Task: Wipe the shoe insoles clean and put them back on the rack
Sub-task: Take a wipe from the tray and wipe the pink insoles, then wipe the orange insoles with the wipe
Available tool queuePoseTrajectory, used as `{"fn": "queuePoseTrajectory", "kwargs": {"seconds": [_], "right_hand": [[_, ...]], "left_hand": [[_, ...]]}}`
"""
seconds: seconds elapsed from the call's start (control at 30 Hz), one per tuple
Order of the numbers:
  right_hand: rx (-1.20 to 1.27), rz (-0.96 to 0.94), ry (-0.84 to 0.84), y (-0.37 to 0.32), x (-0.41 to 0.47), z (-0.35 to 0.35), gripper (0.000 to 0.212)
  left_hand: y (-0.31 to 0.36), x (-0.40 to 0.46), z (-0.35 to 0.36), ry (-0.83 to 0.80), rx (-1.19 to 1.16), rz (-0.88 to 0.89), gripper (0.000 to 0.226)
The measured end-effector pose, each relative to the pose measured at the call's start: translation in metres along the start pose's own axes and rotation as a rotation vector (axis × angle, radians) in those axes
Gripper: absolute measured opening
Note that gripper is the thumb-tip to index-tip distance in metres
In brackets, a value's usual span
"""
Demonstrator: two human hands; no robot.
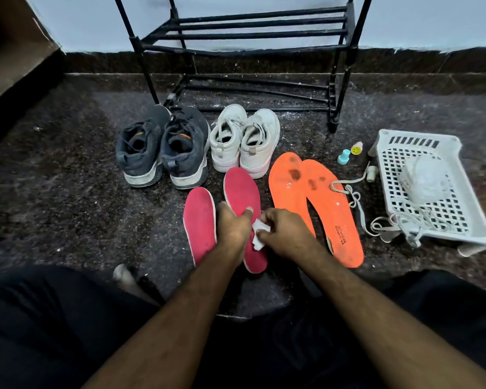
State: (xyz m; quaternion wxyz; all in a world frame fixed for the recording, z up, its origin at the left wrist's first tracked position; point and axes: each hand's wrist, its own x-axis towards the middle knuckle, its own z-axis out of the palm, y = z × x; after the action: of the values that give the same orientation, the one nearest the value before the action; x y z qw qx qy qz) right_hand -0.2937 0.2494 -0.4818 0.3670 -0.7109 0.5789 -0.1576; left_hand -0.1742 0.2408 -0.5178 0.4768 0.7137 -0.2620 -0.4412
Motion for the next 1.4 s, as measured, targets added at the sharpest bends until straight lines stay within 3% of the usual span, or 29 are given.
{"fn": "queuePoseTrajectory", "kwargs": {"seconds": [0.2,0.37,0.47,0.63,0.73,0.87,1.0,1.2,1.4], "right_hand": [[-0.035,0.006,-0.038,0.001,0.003,0.005,0.010],[-0.083,-0.002,-0.032,0.003,0.010,0.005,0.008],[-0.075,0.010,0.004,0.007,0.017,0.002,0.013],[-0.089,0.060,0.083,0.011,0.023,-0.013,0.007],[-0.145,0.073,0.179,0.012,0.025,-0.028,0.015],[-0.239,0.170,0.238,0.025,0.035,-0.048,0.036],[-0.314,0.263,0.254,0.038,0.049,-0.052,0.032],[-0.222,0.295,0.176,0.042,0.059,-0.036,0.026],[-0.075,0.388,0.133,0.039,0.047,-0.051,0.028]], "left_hand": [[0.004,-0.002,-0.002,0.072,0.278,0.190,0.032],[0.006,-0.007,0.003,0.169,0.571,0.203,0.061],[0.006,-0.007,0.008,0.215,0.634,0.287,0.062],[0.004,-0.003,0.019,0.085,0.487,0.536,0.037],[0.005,-0.006,0.030,-0.023,0.324,0.571,0.030],[0.010,-0.011,0.043,-0.163,0.235,0.443,0.036],[0.004,-0.012,0.050,-0.268,0.202,0.255,0.048],[0.012,-0.007,0.047,-0.244,0.033,0.108,0.043],[0.010,-0.009,0.040,-0.156,0.031,0.096,0.032]]}}
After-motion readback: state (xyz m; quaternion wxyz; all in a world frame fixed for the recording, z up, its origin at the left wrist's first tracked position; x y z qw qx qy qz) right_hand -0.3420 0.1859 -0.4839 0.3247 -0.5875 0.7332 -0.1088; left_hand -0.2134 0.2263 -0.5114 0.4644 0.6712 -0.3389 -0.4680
